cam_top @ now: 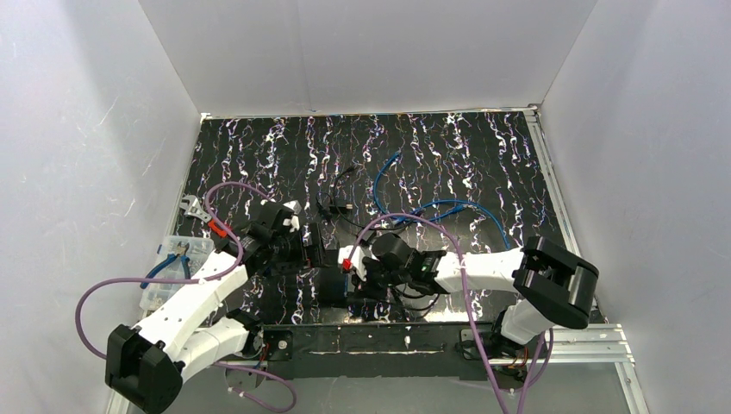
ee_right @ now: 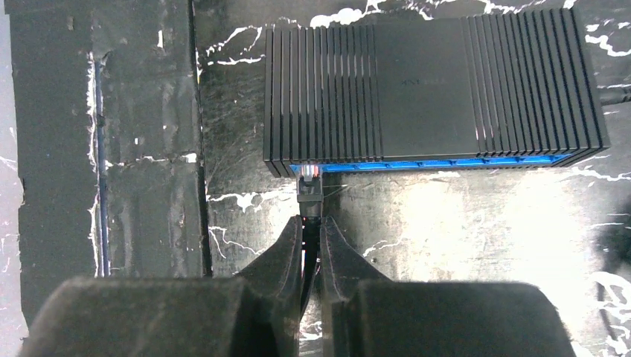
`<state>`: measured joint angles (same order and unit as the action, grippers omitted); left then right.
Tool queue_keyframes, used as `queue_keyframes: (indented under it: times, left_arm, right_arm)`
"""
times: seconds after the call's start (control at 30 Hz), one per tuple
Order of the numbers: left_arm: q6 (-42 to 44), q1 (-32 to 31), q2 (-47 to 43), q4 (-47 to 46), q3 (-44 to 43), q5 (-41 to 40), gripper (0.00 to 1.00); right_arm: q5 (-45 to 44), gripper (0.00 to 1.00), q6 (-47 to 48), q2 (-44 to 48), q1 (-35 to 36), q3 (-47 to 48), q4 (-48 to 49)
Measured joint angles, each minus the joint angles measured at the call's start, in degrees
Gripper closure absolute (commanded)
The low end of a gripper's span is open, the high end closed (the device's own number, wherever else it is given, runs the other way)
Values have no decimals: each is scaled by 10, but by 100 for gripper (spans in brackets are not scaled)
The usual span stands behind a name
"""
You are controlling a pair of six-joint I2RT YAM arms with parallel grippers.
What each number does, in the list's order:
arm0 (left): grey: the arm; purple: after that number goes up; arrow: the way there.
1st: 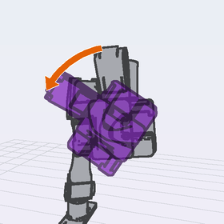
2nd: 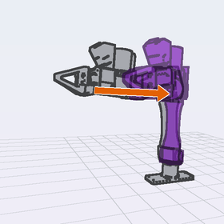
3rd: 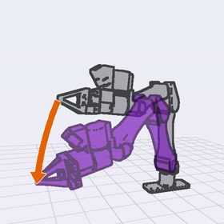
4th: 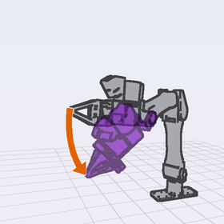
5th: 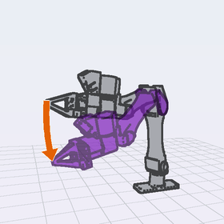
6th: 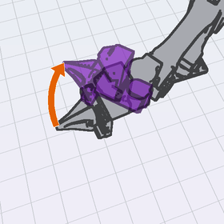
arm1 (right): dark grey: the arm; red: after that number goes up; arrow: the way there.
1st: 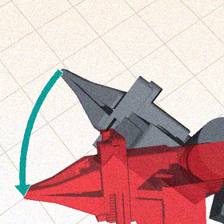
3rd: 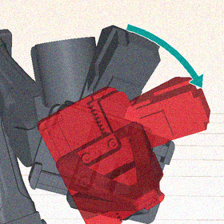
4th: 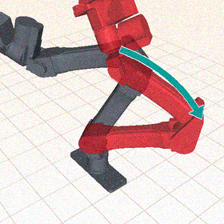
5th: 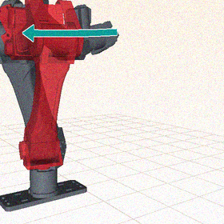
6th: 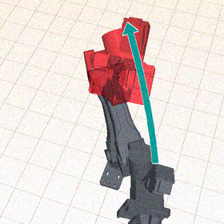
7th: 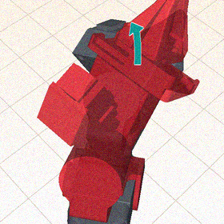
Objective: Insert the plug into the switch port
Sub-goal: Insert the connector into the switch port, then pick up the connector from the center of the board.
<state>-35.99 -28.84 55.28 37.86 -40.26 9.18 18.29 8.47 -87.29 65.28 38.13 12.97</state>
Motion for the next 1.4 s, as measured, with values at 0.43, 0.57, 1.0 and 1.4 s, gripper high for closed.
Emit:
queue_keyframes:
  times: [0.43, 0.57, 1.0, 1.4]
  left_arm:
    - [6, 0, -39, 26, -5, -28, 2]
    - [9, 0, -50, 30, -7, -28, 2]
    - [22, 0, -89, 31, -7, -27, 2]
    - [64, 0, -108, 37, -42, -21, 2]
  right_arm:
    - [-66, 45, 8, 8, -13, 65, -75]
    - [-95, 31, 9, 37, -28, 94, -109]
    - [-224, 21, -40, 80, -170, 279, -224]
    - [-143, 28, -75, -37, -238, 370, -301]
